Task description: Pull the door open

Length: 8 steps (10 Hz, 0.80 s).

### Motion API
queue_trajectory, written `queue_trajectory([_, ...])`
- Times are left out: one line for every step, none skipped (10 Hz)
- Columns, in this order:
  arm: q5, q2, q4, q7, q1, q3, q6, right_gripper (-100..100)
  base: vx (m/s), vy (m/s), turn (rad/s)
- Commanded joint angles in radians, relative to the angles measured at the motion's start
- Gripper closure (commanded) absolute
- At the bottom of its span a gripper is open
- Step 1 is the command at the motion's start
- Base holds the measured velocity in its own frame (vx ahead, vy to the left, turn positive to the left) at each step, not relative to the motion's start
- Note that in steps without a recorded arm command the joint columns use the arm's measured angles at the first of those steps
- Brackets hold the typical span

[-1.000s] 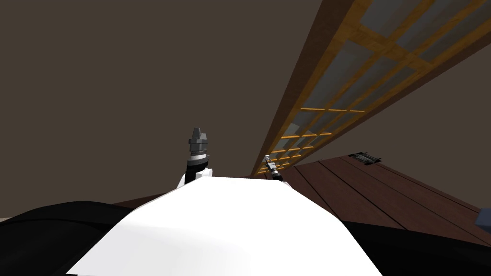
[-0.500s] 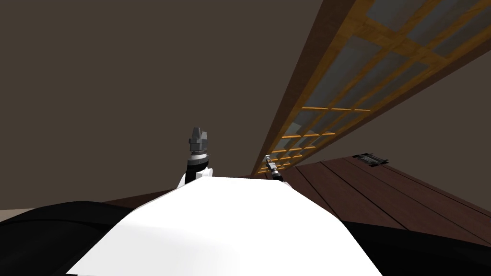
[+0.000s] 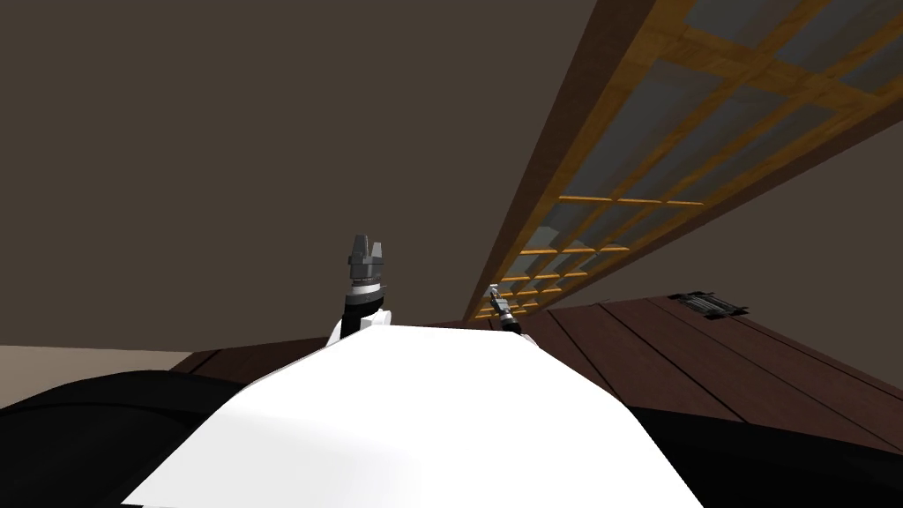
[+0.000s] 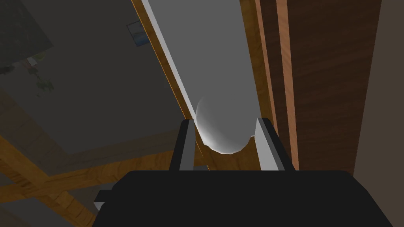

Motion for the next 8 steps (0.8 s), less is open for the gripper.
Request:
queue_trajectory([-0.010, 0.006, 0.001, -0.041, 0.000, 0.009, 0.000, 100, -0.051, -0.027, 0.059])
queue_trajectory([-0.018, 0.006, 0.001, -0.064, 0.000, 0.011, 0.001, 100, -0.046, -0.019, 0.078])
queue_trajectory([-0.025, 0.005, 0.000, -0.086, -0.001, 0.013, 0.001, 100, -0.046, -0.015, 0.086])
queue_trajectory([-0.034, 0.005, 0.000, -0.111, -0.001, 0.015, 0.002, 100, -0.043, -0.019, 0.088])
queue_trajectory([-0.043, 0.005, 0.000, -0.141, -0.001, 0.018, 0.003, 100, -0.044, -0.022, 0.079])
queue_trajectory([-0.053, 0.004, 0.000, -0.167, -0.002, 0.020, 0.004, 100, -0.044, -0.025, 0.084])
queue_trajectory([-0.063, 0.004, 0.000, -0.195, -0.002, 0.023, 0.005, 100, -0.048, -0.020, 0.109])
queue_trajectory([-0.072, 0.004, 0.000, -0.223, -0.002, 0.025, 0.006, 100, -0.054, -0.028, 0.091])
